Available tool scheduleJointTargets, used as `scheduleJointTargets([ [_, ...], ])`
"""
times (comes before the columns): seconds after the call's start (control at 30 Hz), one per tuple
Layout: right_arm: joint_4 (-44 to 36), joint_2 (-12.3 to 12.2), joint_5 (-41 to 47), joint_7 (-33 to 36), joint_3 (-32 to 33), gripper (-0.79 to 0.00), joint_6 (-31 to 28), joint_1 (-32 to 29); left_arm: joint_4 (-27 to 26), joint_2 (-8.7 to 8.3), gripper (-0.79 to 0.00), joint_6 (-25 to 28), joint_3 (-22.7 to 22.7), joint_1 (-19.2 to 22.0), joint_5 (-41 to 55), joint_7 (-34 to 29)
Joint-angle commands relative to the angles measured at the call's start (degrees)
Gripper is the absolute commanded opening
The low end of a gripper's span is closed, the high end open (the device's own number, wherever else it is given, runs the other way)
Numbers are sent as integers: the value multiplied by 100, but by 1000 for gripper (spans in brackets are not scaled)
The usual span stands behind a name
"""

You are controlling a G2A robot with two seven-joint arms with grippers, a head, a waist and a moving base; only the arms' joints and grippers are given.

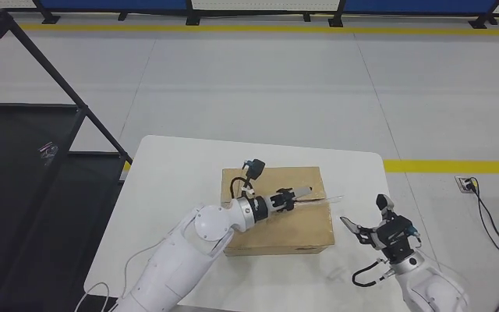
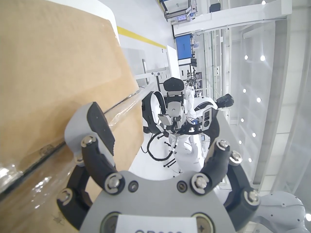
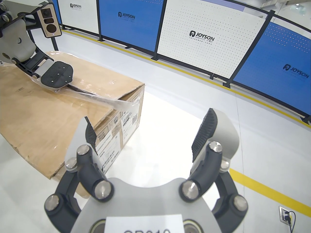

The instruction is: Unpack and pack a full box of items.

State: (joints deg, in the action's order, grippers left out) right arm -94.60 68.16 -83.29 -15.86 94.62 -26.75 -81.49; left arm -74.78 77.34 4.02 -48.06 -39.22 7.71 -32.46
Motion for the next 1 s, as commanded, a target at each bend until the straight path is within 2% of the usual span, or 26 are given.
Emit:
scheduleJointTargets([
  [0.0,28,-6,10,-15,8,0,-4,12,26,14,0,22,-11,19,-34,47],
  [0.13,92,-21,3,-16,-16,0,-67,88,-116,-13,0,94,-238,-27,8,55],
  [0.33,93,-51,-83,53,-125,0,-301,346,-701,-141,0,147,-825,-342,122,-19],
  [0.57,302,-96,-139,55,-655,0,-1553,1086,-1035,-299,0,209,-1566,-811,129,-10],
  [0.63,551,-102,78,351,-762,0,-1906,1361,-1052,-344,0,230,-1779,-955,121,-2],
  [0.67,643,-99,187,720,-753,0,-1763,1482,-1065,-368,0,249,-1882,-1036,70,15],
  [0.97,444,-95,244,623,-811,0,-1753,1442,-1225,-534,0,360,-2640,-1648,37,-73],
])
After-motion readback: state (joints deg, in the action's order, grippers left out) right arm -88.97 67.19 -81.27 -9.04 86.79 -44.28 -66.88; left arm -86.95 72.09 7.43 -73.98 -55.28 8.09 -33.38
